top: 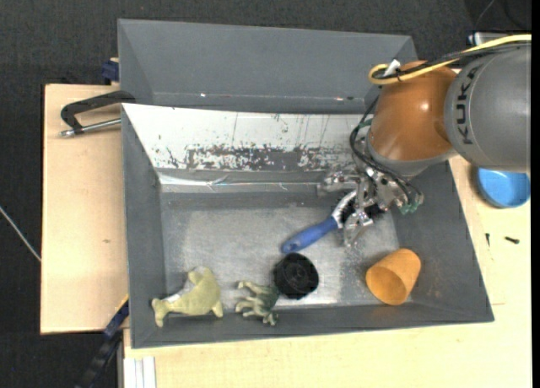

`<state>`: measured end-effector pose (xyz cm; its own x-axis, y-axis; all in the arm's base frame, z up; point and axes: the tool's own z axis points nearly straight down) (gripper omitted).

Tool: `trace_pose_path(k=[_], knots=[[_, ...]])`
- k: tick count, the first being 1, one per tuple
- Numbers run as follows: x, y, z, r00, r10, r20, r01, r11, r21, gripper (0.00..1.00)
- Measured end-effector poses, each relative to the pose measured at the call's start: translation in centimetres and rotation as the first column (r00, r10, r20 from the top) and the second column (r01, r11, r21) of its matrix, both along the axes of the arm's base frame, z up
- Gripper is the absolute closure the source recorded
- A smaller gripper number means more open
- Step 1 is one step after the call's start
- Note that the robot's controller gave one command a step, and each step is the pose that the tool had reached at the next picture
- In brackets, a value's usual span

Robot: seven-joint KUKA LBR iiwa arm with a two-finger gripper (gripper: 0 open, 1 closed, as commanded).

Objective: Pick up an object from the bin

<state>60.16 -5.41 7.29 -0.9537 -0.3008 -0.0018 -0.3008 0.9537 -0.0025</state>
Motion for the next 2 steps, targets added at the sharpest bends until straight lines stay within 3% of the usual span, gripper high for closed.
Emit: trace_pose_path(k=[1,2], knots=[[0.10,-0.10,0.19,1.000,-0.002,-0.001,0.002,1.000,0.001,0.00],[0.25,0.08,0.31,1.000,-0.001,0.005,0.001,1.000,0.003,1.00]])
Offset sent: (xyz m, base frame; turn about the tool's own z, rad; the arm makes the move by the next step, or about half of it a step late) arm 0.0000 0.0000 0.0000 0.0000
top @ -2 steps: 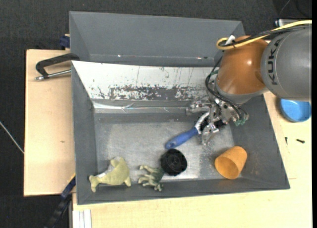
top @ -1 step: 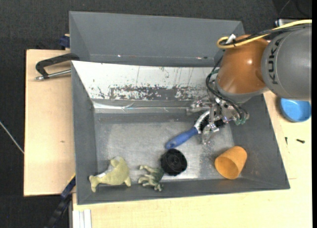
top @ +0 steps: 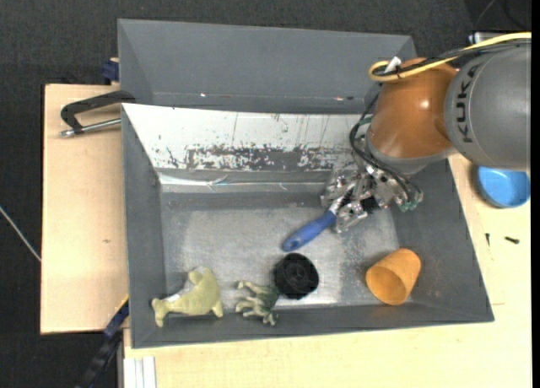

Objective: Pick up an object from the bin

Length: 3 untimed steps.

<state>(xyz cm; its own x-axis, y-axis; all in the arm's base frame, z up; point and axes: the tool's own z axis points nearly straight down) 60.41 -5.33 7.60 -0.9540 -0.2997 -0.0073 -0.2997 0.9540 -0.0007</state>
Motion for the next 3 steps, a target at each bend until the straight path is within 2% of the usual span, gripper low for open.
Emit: trace_pose_path(k=[3], knots=[[0.5,0.1,6.4,1.000,-0.005,0.001,0.005,1.000,0.000,1.00]])
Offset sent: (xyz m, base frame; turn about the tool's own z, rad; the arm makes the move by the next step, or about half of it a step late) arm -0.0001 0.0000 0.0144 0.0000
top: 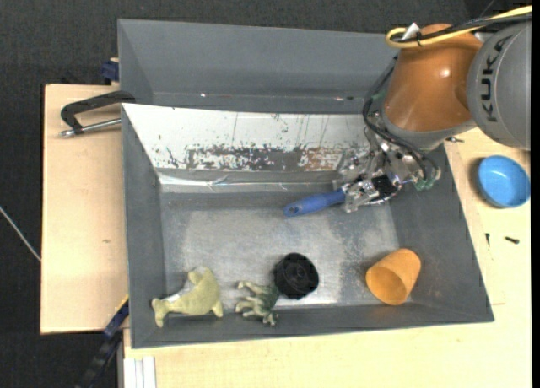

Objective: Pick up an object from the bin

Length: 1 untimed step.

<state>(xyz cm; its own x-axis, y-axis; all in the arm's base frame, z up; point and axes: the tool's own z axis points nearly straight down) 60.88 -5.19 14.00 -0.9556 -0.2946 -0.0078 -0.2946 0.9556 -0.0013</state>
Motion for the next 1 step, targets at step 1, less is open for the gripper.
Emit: trace_pose_path(k=[1], knots=[[0.19,0.07,4.33,1.000,-0.001,0.002,0.001,1.000,0.000,1.00]])
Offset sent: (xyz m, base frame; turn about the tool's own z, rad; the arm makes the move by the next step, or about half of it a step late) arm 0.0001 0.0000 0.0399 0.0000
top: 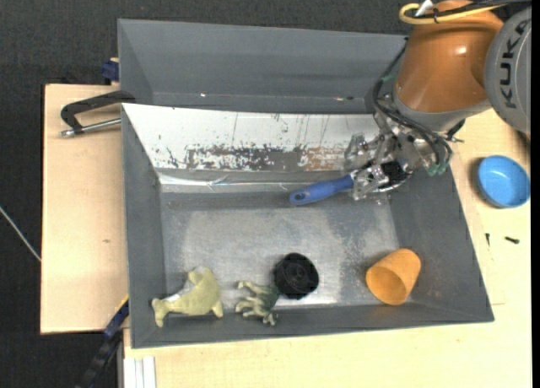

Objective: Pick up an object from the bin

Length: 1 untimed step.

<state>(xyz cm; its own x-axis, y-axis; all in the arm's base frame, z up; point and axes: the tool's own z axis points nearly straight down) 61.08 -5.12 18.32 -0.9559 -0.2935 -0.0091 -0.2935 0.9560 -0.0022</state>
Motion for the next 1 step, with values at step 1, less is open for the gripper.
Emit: trace_pose_path(k=[1], knots=[[0.12,0.05,0.70,1.000,-0.001,-0.003,0.001,1.000,0.001,1.00]])
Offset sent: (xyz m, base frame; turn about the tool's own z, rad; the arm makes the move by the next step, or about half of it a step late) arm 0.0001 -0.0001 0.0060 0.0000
